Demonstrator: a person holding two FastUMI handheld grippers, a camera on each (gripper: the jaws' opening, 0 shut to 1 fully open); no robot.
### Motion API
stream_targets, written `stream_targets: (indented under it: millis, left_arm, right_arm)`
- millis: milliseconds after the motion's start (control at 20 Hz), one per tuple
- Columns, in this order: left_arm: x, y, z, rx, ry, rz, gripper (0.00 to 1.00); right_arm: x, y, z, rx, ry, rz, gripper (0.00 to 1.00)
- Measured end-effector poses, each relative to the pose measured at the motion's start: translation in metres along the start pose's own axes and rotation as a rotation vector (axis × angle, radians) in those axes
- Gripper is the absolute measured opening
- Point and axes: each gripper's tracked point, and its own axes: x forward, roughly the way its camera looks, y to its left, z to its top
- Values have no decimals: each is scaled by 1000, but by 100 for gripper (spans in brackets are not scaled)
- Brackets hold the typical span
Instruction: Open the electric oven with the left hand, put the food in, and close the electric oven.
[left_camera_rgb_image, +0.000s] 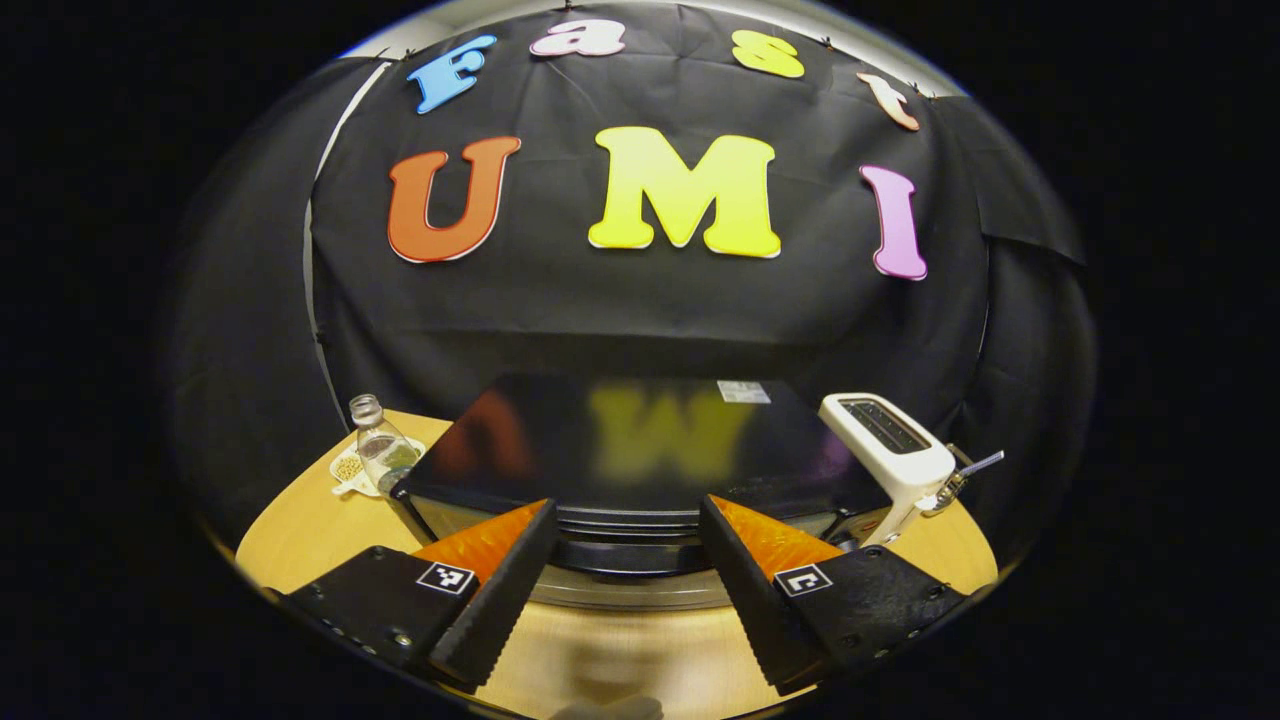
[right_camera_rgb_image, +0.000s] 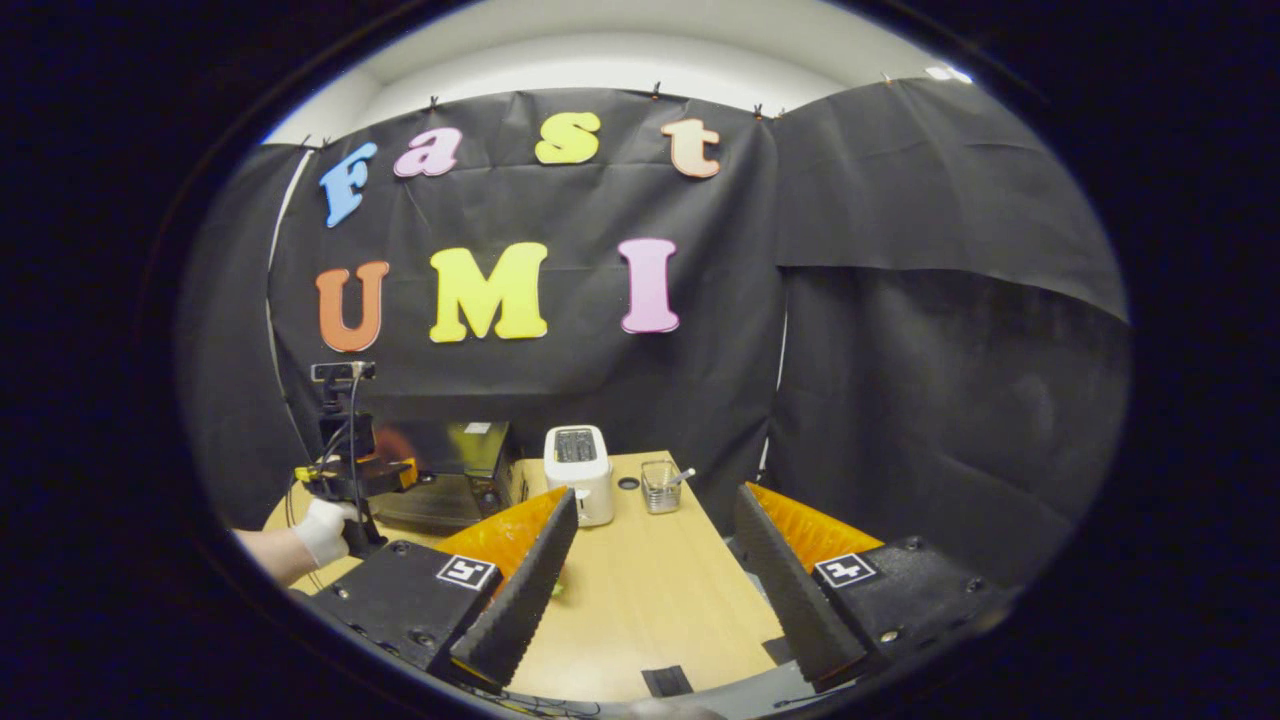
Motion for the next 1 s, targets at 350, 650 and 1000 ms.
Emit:
stream_targets:
  millis: [350,650,1000]
  left_arm:
    - [-1,-6,-2,30,-16,-36,97]
    - [-33,-4,-19,19,-6,-64,97]
    - [-75,1,-69,65,57,-70,97]
  right_arm:
    - [-8,4,-11,7,17,12,100]
    - [-13,11,-23,4,38,41,91]
    - [-17,14,-34,32,57,69,100]
